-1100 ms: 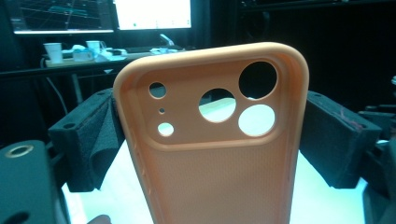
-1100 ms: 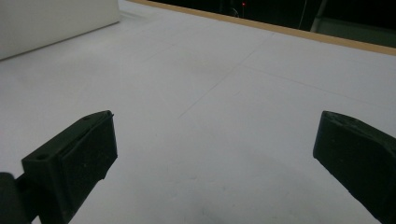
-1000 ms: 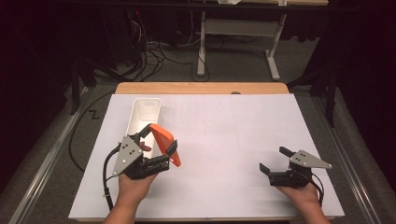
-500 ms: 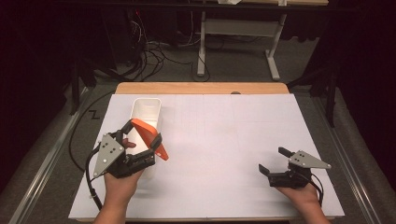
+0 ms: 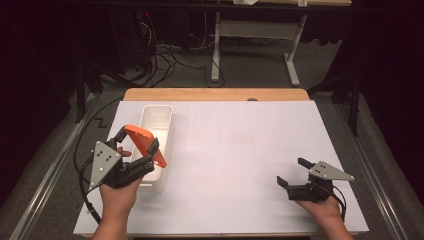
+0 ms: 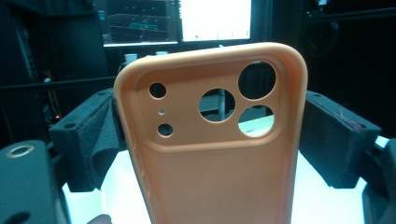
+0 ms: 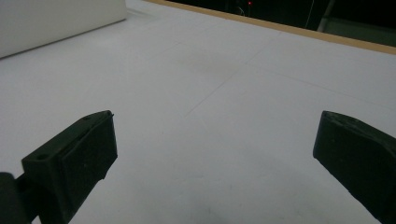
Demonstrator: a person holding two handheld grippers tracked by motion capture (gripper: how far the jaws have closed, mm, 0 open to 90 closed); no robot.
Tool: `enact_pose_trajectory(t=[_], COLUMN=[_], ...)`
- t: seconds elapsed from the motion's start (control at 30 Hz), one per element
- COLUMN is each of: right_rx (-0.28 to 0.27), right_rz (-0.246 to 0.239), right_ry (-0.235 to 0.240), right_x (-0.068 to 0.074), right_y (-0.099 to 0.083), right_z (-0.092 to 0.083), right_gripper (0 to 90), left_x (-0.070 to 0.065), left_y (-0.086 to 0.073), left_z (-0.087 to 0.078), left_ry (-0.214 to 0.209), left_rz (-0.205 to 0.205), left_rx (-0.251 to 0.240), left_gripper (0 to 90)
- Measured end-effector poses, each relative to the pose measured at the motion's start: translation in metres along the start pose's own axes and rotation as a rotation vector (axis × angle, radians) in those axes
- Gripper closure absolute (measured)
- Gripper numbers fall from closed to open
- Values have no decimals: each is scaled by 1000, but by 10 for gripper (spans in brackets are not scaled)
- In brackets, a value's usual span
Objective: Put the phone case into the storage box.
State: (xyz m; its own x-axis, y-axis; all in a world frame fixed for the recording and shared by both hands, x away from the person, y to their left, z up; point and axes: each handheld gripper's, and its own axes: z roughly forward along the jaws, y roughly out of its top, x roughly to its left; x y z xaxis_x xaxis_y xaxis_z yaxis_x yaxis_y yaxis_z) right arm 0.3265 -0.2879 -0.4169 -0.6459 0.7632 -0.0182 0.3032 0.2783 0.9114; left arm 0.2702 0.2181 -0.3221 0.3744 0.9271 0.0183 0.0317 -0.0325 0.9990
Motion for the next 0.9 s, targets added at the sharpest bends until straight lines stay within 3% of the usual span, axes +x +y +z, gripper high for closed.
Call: enact_pose_trajectory(t=[0.33,0.67,0.9], right_rx=[5,-9,-12], right_rz=[5,7,10], right_ry=[7,12,13], right_x=[1,0,-1], right_y=[0,0,0], right_z=[1,-1,-1], right_gripper=[2,2,2], left_x=[9,14,23], left_y=[-5,-7,-7], left_z=[4,19,29], left_ry=[39,73,97], left_rz=[-7,-2,-17], left_rx=[32,83,85], left_gripper=[150,150,150])
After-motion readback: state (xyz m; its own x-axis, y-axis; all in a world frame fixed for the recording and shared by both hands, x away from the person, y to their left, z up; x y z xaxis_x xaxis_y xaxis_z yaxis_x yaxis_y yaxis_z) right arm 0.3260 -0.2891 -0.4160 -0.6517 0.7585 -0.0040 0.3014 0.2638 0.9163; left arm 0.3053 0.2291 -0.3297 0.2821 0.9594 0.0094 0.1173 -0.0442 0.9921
